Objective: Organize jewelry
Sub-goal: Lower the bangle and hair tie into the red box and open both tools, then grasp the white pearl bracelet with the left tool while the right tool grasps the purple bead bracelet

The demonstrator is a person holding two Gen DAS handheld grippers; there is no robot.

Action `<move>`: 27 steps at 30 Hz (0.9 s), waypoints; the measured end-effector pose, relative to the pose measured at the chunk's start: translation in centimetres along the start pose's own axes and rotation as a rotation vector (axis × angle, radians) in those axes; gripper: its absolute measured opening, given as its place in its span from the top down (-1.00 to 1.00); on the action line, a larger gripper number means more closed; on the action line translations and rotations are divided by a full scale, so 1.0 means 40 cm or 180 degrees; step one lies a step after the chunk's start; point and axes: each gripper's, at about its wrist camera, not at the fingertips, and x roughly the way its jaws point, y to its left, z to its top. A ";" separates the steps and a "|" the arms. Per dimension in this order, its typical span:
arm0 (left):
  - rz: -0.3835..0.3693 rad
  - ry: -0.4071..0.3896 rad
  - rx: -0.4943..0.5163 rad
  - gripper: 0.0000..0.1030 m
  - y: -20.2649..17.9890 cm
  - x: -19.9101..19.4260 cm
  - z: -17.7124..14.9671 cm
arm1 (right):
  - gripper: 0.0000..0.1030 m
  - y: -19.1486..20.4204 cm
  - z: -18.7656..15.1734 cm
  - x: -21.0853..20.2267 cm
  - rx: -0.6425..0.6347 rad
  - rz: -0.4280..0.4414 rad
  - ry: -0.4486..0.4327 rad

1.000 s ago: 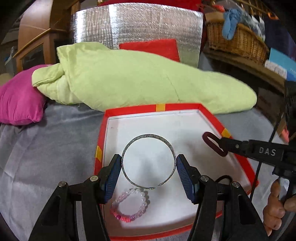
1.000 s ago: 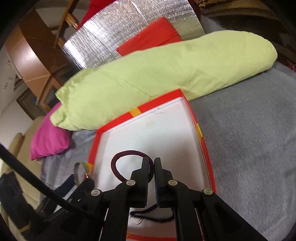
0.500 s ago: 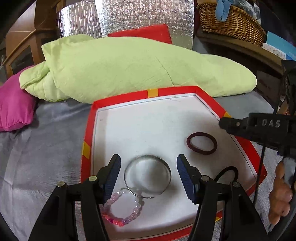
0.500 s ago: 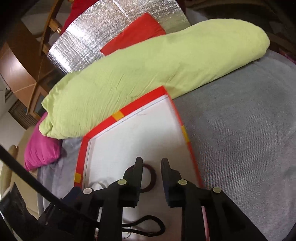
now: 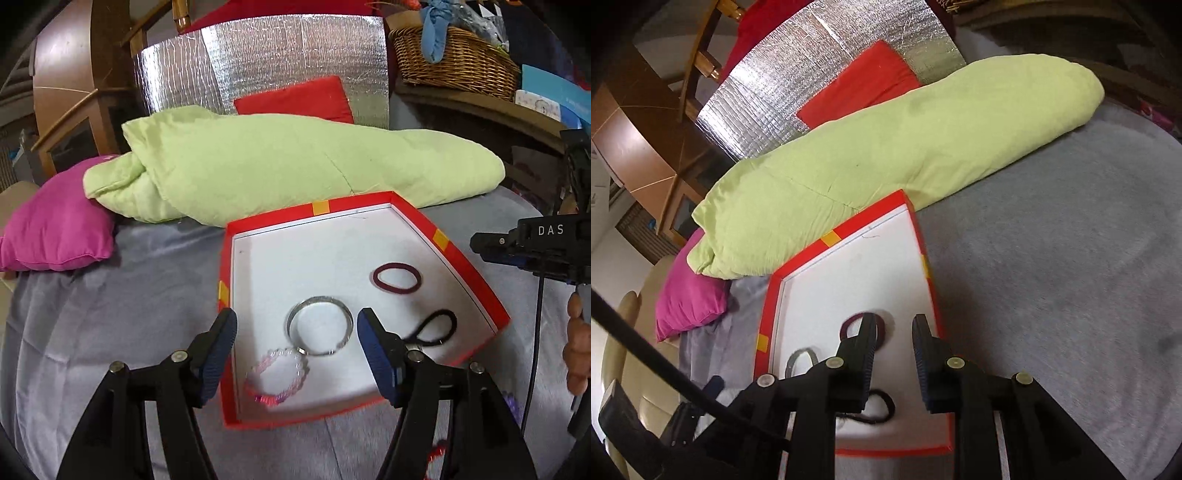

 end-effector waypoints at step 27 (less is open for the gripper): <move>-0.0130 0.0337 -0.0063 -0.34 -0.007 -0.126 -0.165 | 0.55 -0.051 -0.229 -0.104 -0.0593 -0.0177 0.0953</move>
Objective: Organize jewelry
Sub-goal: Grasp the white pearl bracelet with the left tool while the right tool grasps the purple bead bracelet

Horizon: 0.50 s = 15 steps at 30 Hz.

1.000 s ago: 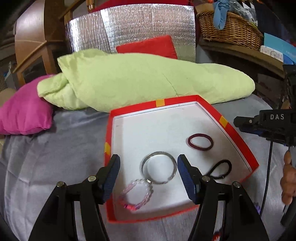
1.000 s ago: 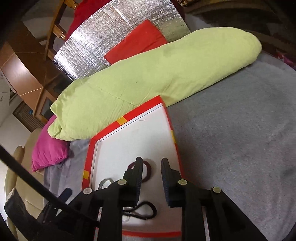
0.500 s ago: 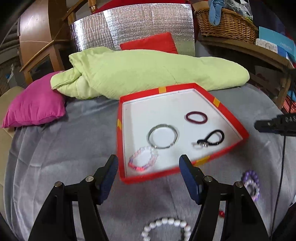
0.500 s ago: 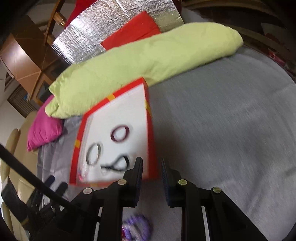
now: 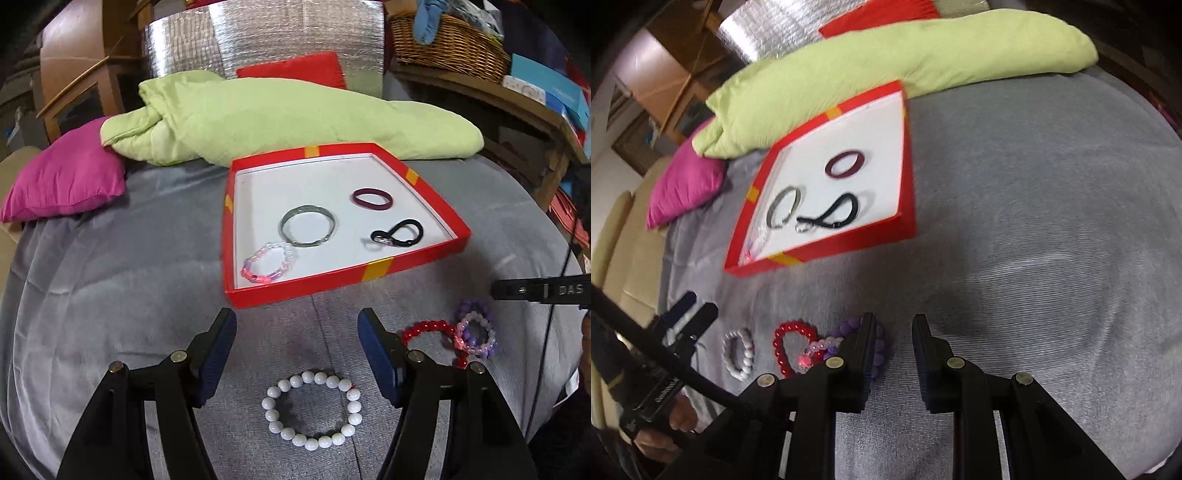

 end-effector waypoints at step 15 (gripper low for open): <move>-0.0268 0.0031 0.0223 -0.34 -0.055 0.012 0.009 | 0.84 0.030 0.021 0.034 -0.0226 -0.0446 -0.0145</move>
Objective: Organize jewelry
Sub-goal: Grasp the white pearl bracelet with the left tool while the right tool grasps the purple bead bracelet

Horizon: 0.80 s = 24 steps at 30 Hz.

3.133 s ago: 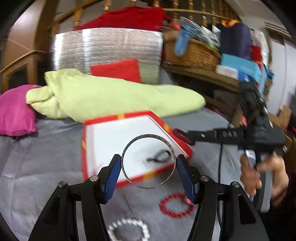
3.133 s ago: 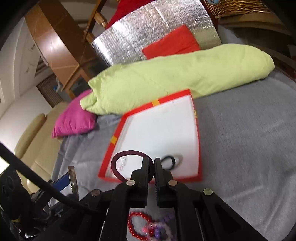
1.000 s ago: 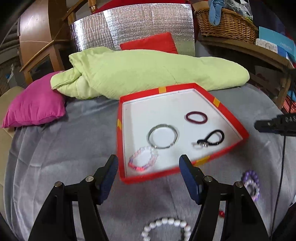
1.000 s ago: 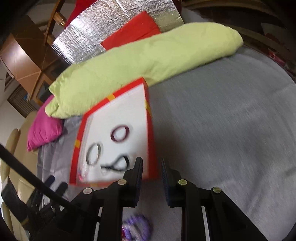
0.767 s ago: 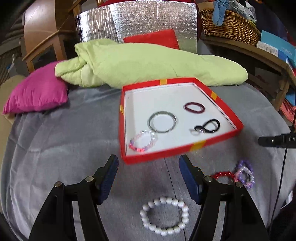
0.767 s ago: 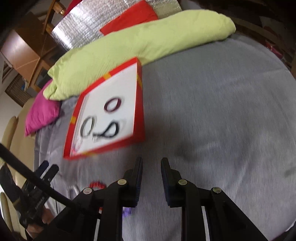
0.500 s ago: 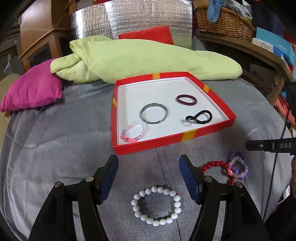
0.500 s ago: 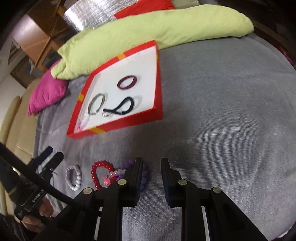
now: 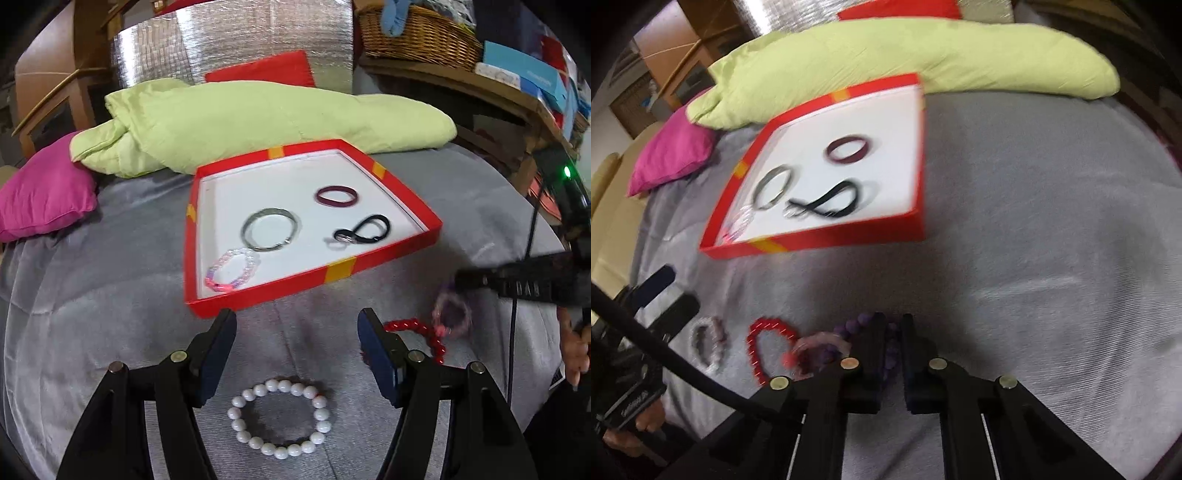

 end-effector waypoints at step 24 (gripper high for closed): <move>0.0045 0.0239 -0.0319 -0.34 0.132 0.016 -0.022 | 0.81 -0.174 0.038 -0.048 0.0917 0.0223 -0.0108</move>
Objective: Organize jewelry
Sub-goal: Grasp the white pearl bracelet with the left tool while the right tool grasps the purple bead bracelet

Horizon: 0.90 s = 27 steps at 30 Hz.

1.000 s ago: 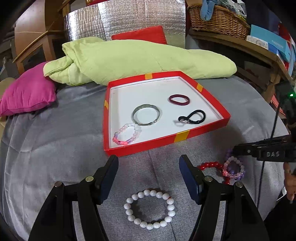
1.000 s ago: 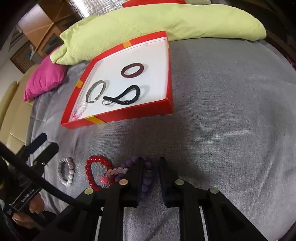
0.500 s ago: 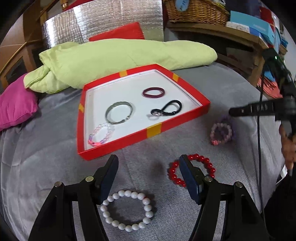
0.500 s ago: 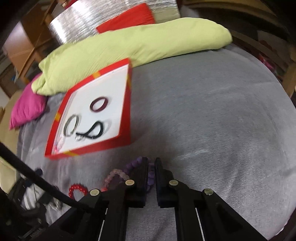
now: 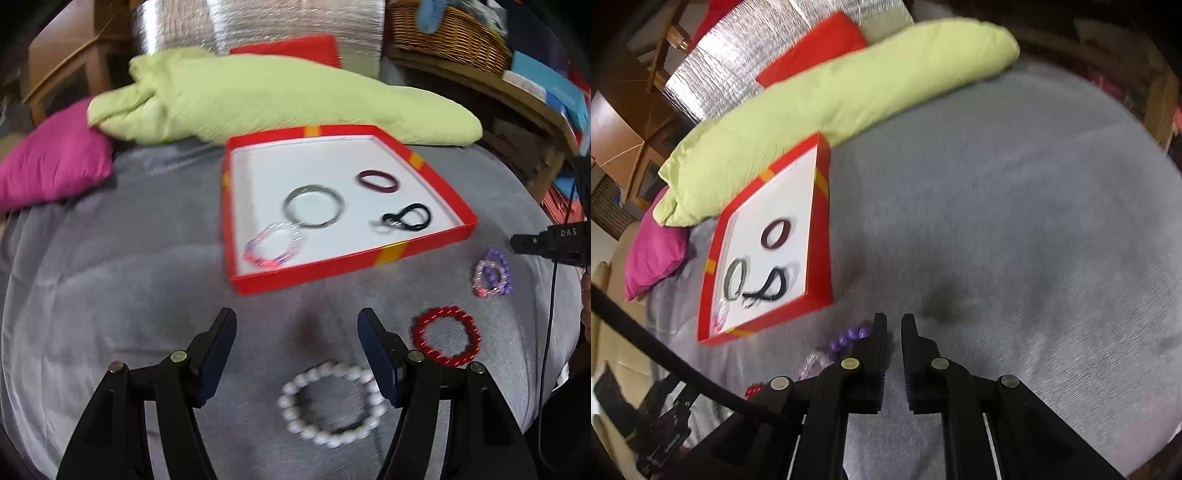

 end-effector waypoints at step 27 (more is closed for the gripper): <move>-0.0092 0.0517 0.0297 -0.19 0.009 0.046 -0.091 | 0.80 0.113 -0.058 0.062 -0.0894 -0.0470 -0.0030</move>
